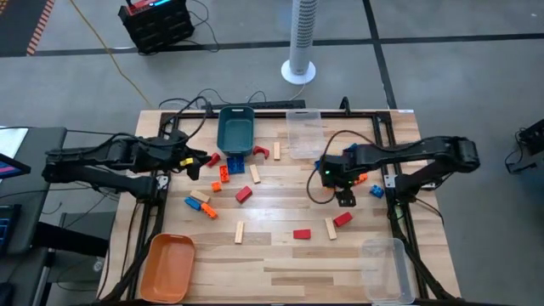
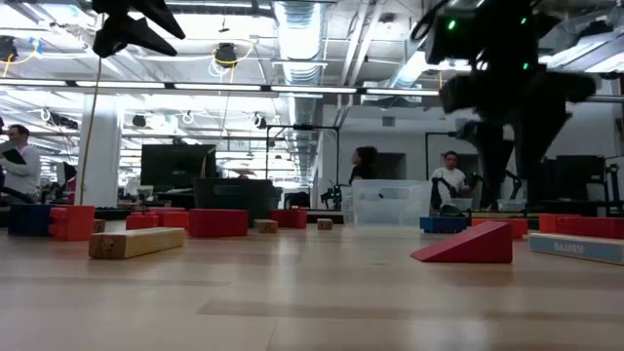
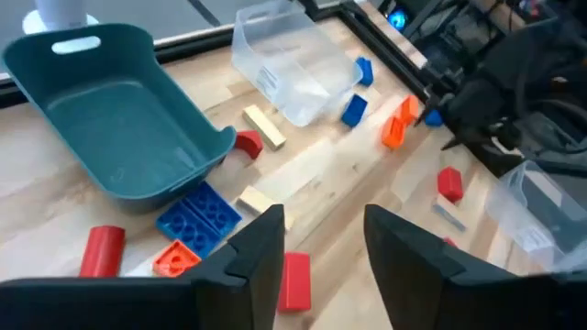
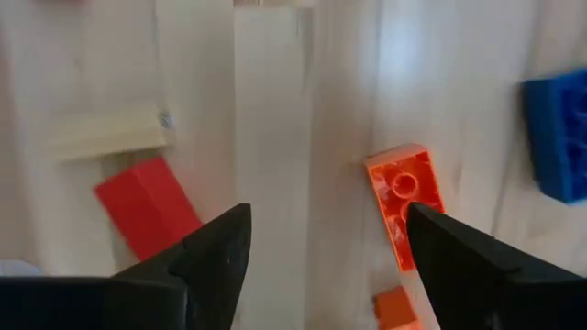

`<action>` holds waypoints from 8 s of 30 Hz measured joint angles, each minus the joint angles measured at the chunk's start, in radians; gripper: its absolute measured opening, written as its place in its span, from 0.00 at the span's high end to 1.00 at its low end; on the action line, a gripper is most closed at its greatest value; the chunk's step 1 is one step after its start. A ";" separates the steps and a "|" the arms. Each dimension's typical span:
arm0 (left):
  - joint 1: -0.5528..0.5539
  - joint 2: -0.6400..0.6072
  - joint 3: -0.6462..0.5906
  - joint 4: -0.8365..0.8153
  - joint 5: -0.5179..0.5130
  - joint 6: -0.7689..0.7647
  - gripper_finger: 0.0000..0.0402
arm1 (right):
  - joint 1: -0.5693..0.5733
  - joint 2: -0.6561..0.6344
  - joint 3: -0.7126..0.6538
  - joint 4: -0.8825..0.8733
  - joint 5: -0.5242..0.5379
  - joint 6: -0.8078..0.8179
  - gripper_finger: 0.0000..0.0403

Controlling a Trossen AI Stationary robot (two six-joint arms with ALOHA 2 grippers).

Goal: Sort blocks
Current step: Put the orange game piece into the top transparent bin, then put the blue game piece into the dark blue bin

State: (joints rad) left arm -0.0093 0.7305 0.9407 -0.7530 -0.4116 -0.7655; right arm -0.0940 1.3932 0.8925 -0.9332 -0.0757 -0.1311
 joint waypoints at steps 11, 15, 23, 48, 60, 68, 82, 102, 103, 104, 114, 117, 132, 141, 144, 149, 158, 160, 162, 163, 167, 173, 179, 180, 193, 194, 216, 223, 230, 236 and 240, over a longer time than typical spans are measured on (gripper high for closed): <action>0.000 -0.028 0.007 -0.049 0.021 -0.003 0.61 | 0.000 0.162 0.003 0.043 0.144 -0.183 0.26; 0.000 -0.049 0.007 -0.049 0.041 -0.010 0.61 | -0.010 0.167 0.006 0.053 0.159 -0.185 0.26; 0.000 -0.059 0.007 -0.051 0.041 -0.005 0.61 | -0.073 0.167 -0.019 0.095 0.093 -0.239 0.26; 0.000 -0.060 0.007 -0.051 0.097 -0.007 0.61 | -0.113 0.146 0.139 0.091 -0.009 -0.211 0.92; 0.000 -0.059 0.007 -0.050 0.097 -0.014 0.61 | -0.292 0.294 0.420 0.251 0.024 -0.196 0.86; 0.000 -0.060 0.007 -0.051 0.131 -0.040 0.61 | -0.382 0.471 0.589 0.089 0.076 -0.247 0.86; 0.000 -0.059 0.007 -0.052 0.144 -0.021 0.61 | -0.434 0.587 0.615 0.066 0.033 -0.322 0.85; 0.000 -0.059 0.007 -0.053 0.192 -0.032 0.61 | -0.512 0.315 0.583 -0.053 -0.026 -0.235 0.44; 0.000 -0.059 0.007 -0.053 0.201 -0.033 0.61 | -0.511 0.261 0.544 -0.049 -0.027 -0.235 0.45; 0.000 -0.060 0.007 -0.053 0.204 -0.034 0.61 | -0.510 0.208 0.496 -0.040 -0.029 -0.235 0.46; 0.000 -0.056 0.007 -0.053 0.194 -0.029 0.61 | -0.464 -0.184 0.102 -0.021 -0.030 -0.097 0.50; 0.000 -0.050 0.007 -0.053 0.179 -0.006 0.61 | -0.421 -0.198 0.042 -0.024 -0.032 -0.086 0.48; 0.000 -0.012 0.007 -0.051 0.213 -0.053 0.61 | -0.350 -0.051 -0.062 -0.148 -0.027 -0.181 0.33; 0.000 0.010 0.007 -0.051 0.225 -0.039 0.61 | -0.251 -0.050 -0.161 -0.113 0.061 -0.238 0.33; 0.000 0.009 0.007 -0.050 0.235 -0.040 0.61 | -0.222 -0.050 -0.219 -0.084 0.138 -0.244 0.33; 0.000 0.009 0.007 -0.050 0.239 -0.039 0.61 | -0.194 -0.050 -0.248 -0.039 0.262 -0.245 0.39; 0.000 0.009 0.007 -0.050 0.240 -0.025 0.61 | -0.194 -0.050 -0.221 -0.029 0.135 -0.269 0.81; 0.000 0.009 0.007 -0.050 0.240 -0.024 0.61 | -0.193 -0.050 -0.192 -0.040 0.121 -0.264 0.89; 0.000 0.009 0.007 -0.050 0.240 -0.024 0.61 | -0.194 -0.050 -0.140 -0.054 0.105 -0.255 0.94; 0.000 0.009 0.007 -0.050 0.240 -0.024 0.61 | -0.194 -0.050 -0.108 -0.061 0.084 -0.246 0.95; 0.000 0.009 0.007 -0.050 0.231 -0.014 0.61 | -0.193 -0.051 0.062 -0.049 -0.019 -0.243 0.93; 0.000 0.009 0.007 -0.051 0.216 -0.005 0.61 | -0.229 -0.043 0.308 0.097 0.009 -0.239 0.88; 0.000 0.008 0.007 -0.051 0.208 0.002 0.61 | -0.303 0.121 0.448 0.080 0.029 -0.292 0.88; 0.000 0.008 0.007 -0.051 0.206 0.002 0.61 | -0.309 0.161 0.465 0.067 0.031 -0.308 0.88; 0.000 0.008 0.007 -0.052 0.206 0.003 0.61 | -0.380 0.555 0.629 -0.046 0.133 -0.399 0.87; 0.000 0.008 0.007 -0.052 0.206 0.003 0.61 | -0.381 0.565 0.631 -0.045 0.132 -0.400 0.87; 0.000 0.008 0.007 -0.060 0.233 0.009 0.61 | -0.476 0.351 0.608 -0.241 0.099 -0.315 0.47; 0.000 0.008 0.007 -0.061 0.248 0.002 0.61 | -0.554 0.172 0.414 -0.267 0.100 -0.366 0.47; 0.000 0.008 0.007 -0.060 0.247 0.002 0.61 | -0.580 0.119 0.177 -0.185 0.145 -0.453 0.47; 0.000 0.008 0.007 -0.060 0.253 -0.018 0.61 | -0.591 0.118 0.094 -0.145 0.210 -0.571 0.46; 0.000 0.008 0.007 -0.060 0.253 -0.014 0.61 | -0.590 0.118 0.083 -0.117 0.228 -0.670 0.42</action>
State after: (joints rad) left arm -0.0097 0.7387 0.9474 -0.8131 -0.1585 -0.7797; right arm -0.6838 1.5108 0.9752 -1.0501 0.1522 -0.8011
